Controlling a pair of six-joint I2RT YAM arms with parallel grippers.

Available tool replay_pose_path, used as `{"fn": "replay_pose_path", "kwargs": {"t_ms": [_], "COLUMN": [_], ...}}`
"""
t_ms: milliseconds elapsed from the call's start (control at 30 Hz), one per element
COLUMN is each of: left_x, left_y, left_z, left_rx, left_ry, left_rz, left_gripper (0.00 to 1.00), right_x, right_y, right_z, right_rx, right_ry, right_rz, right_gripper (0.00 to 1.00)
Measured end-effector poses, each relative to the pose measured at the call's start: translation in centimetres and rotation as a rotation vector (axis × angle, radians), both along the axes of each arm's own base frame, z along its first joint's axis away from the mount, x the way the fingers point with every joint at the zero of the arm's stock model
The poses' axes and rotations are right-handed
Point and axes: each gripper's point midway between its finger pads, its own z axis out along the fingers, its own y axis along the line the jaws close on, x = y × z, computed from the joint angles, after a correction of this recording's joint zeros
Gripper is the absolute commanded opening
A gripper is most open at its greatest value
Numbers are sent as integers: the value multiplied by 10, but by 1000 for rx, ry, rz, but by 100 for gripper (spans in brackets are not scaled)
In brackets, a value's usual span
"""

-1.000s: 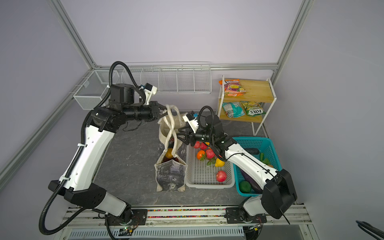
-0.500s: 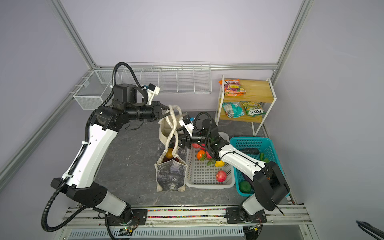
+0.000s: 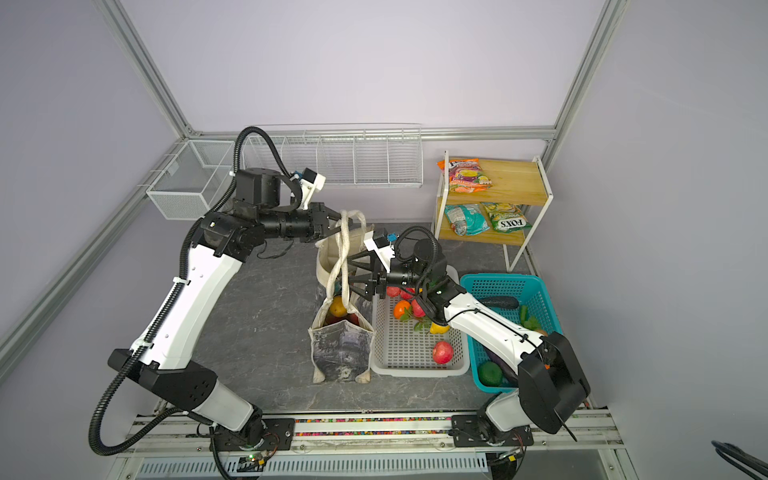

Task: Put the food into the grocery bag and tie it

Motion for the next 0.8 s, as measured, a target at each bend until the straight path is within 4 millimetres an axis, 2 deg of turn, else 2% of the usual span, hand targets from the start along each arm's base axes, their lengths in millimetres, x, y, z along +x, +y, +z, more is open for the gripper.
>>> {"fn": "replay_pose_path", "kwargs": {"t_ms": [200, 533, 800], "left_x": [1, 0, -3], "left_y": [-3, -3, -1], "left_z": [-5, -17, -13], "left_rx": [-4, -3, -13], "left_ry": [10, 32, 21], "left_rz": [-9, -7, -4], "left_gripper": [0, 0, 0], "right_x": [-1, -2, -1], "right_y": [3, 27, 43], "right_z": [3, 3, 1], "right_rx": [11, 26, 37], "right_ry": [15, 56, 78], "right_rz": [8, 58, 71], "right_gripper": [87, 96, 98]}}
